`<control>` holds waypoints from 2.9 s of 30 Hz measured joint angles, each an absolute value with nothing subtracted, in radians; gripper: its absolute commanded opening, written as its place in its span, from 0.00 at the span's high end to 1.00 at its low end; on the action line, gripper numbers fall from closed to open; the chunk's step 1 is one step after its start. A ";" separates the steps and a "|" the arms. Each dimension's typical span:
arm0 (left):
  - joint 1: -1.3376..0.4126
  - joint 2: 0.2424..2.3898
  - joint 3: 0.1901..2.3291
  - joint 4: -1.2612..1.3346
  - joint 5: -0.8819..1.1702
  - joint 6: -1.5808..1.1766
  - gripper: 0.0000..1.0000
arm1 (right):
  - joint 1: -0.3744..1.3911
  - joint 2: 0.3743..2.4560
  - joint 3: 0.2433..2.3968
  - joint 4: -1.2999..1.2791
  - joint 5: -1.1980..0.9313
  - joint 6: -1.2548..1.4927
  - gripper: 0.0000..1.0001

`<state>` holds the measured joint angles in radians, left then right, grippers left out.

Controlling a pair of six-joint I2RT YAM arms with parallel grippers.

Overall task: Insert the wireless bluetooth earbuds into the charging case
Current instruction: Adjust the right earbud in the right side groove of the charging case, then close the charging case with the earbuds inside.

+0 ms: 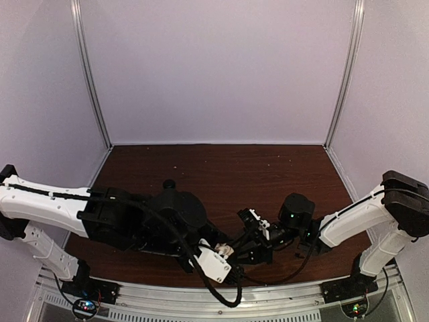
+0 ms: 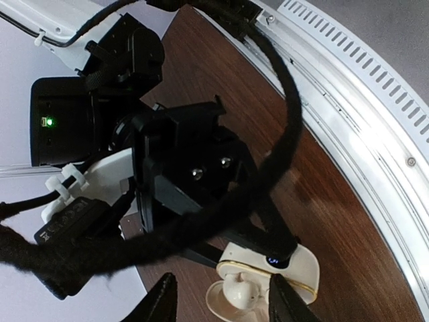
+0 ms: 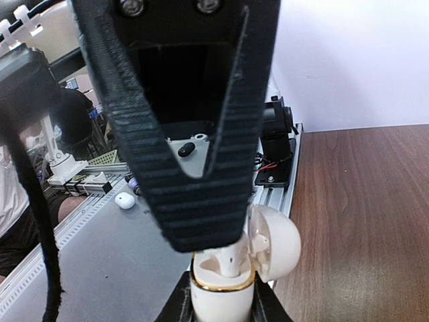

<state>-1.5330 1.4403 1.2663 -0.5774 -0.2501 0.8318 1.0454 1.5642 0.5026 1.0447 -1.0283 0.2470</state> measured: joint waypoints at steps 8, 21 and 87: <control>-1.536 1.431 1.266 -0.605 -0.221 0.831 0.51 | 1.035 1.557 0.502 1.097 -1.015 0.262 1.00; -1.484 1.223 1.163 -0.436 -0.200 0.647 0.46 | 1.007 1.432 0.437 1.123 -0.888 0.227 1.00; -1.249 1.271 1.085 -0.028 0.110 0.412 0.26 | 1.015 1.148 0.426 0.824 -0.563 -0.046 1.00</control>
